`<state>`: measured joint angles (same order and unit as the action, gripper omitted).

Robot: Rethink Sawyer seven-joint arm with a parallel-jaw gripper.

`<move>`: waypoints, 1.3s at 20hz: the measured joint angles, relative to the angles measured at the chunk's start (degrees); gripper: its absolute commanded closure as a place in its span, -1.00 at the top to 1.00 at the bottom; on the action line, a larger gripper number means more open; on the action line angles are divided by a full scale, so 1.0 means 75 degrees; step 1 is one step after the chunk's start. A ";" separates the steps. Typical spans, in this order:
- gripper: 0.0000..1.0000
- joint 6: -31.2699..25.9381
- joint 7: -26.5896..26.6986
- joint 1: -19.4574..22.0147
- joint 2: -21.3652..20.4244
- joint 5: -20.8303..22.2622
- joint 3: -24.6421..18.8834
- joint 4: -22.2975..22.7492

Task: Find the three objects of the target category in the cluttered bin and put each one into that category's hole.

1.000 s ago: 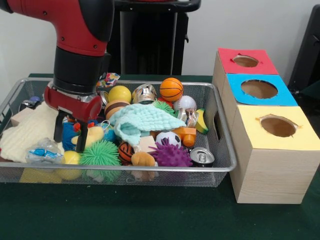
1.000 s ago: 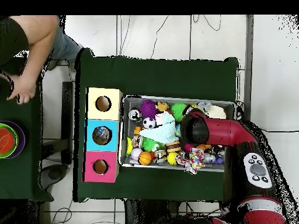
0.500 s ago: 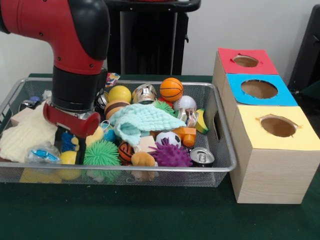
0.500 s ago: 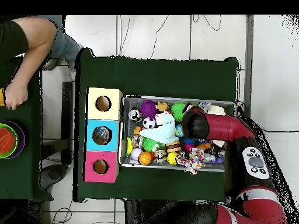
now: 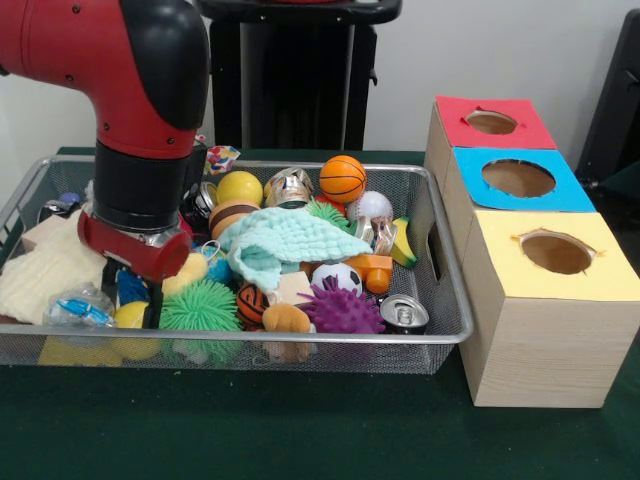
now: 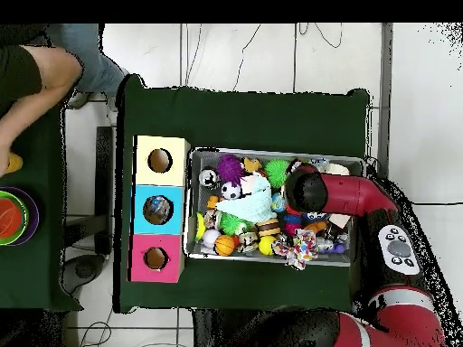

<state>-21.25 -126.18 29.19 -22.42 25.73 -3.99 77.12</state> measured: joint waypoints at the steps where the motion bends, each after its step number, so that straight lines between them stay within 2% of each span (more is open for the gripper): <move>1: 1.00 -0.0043 0.0000 0.0004 0.0023 -0.0015 -0.0005 -0.0035; 13: 1.00 -0.0414 0.0000 0.0043 -0.0054 -0.0544 -0.0020 -0.0061; 17: 1.00 -0.0844 0.0000 0.0025 -0.0366 -0.0939 -0.0007 0.0039; 22: 1.00 -0.1414 0.0000 -0.0008 -0.0761 -0.1232 0.0032 0.0086; 26: 1.00 -0.1575 0.0000 -0.0005 -0.0932 -0.1343 0.0045 0.0096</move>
<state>-33.06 -126.18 29.16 -29.41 15.65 -3.65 77.84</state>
